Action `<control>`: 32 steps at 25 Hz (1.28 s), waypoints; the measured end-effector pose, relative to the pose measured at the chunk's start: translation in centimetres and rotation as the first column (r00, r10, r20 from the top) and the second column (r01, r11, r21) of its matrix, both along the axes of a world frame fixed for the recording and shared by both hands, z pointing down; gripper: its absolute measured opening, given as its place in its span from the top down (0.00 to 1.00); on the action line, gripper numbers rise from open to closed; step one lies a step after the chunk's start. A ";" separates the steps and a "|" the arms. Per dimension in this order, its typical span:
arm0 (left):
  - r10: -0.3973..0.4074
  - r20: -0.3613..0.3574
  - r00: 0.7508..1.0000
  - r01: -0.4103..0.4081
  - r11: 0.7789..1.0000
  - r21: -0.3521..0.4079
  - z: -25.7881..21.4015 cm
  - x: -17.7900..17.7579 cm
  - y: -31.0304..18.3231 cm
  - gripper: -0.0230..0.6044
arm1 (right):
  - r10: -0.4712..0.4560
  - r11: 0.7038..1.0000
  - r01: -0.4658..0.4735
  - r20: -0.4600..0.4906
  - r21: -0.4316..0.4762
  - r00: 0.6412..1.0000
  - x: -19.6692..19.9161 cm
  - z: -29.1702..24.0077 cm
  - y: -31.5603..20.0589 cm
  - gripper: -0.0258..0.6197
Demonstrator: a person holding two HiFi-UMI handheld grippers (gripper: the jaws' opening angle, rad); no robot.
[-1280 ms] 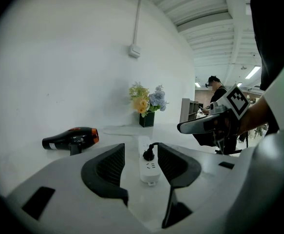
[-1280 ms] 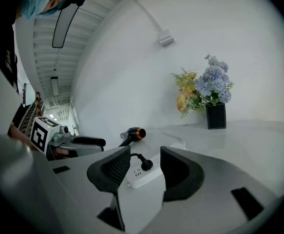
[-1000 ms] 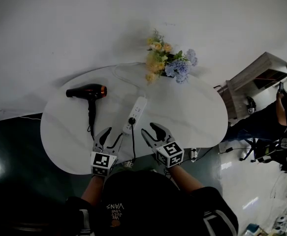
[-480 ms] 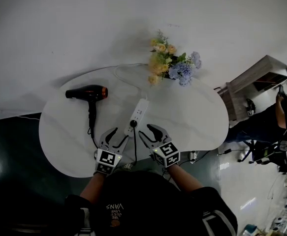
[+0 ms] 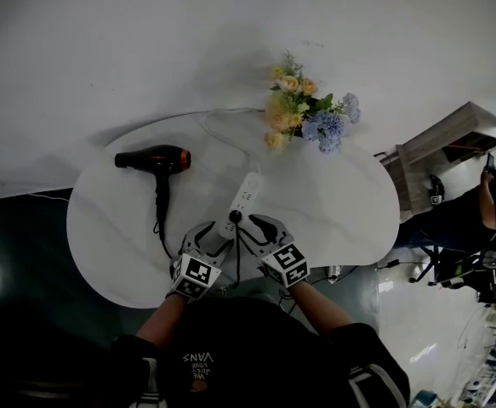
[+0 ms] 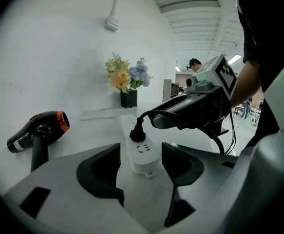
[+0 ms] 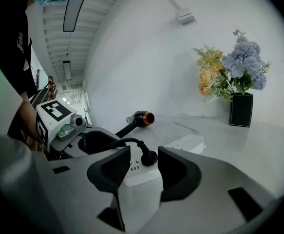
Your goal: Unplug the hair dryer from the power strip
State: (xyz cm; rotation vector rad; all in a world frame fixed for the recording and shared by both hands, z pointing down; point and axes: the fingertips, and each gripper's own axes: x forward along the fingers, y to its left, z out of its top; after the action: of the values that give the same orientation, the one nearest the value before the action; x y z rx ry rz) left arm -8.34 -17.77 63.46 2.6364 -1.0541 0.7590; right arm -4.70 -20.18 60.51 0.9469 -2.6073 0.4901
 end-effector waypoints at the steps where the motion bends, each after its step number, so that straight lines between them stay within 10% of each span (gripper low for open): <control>1: 0.004 0.002 1.000 -0.004 1.000 -0.005 0.2 0.1 -0.1 0.54 | -0.010 1.000 0.010 -0.002 0.000 1.000 -0.2 0.1 -0.1 0.69; 32: 0.045 0.097 0.994 -0.044 0.999 -0.021 3.3 1.5 -1.3 0.53 | -0.185 0.981 0.188 -0.066 0.045 0.981 -3.1 2.5 -2.2 0.79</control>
State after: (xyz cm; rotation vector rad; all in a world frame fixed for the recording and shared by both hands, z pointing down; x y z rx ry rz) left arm -6.86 -19.11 66.77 2.6391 -1.0103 0.9110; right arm -7.83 -22.42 62.96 0.7103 -2.6303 0.3426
